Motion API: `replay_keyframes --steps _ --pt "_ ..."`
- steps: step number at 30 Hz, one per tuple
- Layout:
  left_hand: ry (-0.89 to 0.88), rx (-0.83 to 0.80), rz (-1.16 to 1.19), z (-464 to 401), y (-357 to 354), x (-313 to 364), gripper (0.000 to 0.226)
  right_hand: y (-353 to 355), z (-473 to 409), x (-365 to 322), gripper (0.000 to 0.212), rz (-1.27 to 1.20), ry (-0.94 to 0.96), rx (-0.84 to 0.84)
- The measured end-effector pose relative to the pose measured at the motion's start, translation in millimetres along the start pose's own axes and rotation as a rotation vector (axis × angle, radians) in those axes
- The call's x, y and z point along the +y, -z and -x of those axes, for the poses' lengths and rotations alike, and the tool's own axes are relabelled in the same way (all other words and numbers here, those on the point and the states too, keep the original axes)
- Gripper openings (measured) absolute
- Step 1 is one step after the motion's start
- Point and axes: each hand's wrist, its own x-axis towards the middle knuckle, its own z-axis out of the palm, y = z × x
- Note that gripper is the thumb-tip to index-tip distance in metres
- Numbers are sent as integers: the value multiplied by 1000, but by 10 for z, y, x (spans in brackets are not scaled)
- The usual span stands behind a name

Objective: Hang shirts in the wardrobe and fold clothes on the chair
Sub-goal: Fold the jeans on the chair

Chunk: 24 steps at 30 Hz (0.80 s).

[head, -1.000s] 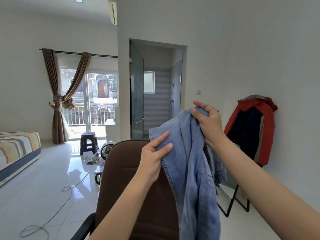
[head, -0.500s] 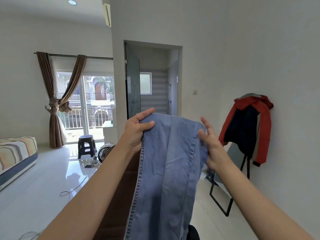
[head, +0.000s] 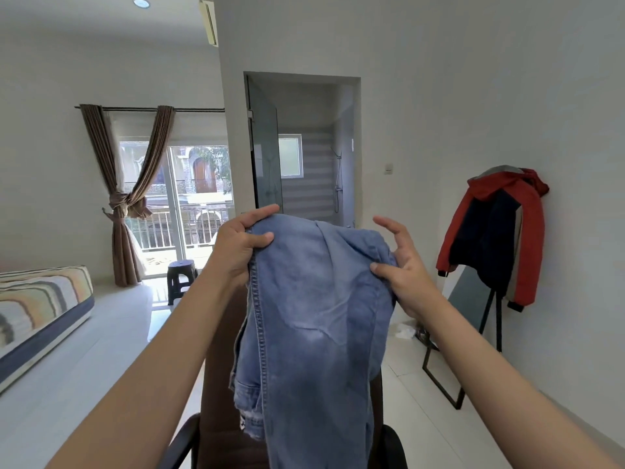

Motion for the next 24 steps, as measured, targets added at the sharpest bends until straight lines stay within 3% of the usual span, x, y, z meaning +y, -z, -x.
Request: replay_keyframes --steps 2,4,10,15,19,24 --pt "25 -13 6 42 76 -32 46 -34 -76 -2 51 -211 -138 -27" --pt "43 -33 21 100 85 -82 41 -113 -138 23 32 -292 -301 83" --pt "43 23 -54 174 49 -303 23 -226 -139 257 21 -61 -467 324" --pt "41 28 -138 215 58 -397 24 -198 -74 358 22 -51 -618 339" --pt "34 38 -153 246 75 -446 25 -210 -9 458 26 81 -577 327" --pt "43 65 -102 293 147 -512 24 -242 77 507 10 233 -331 299"
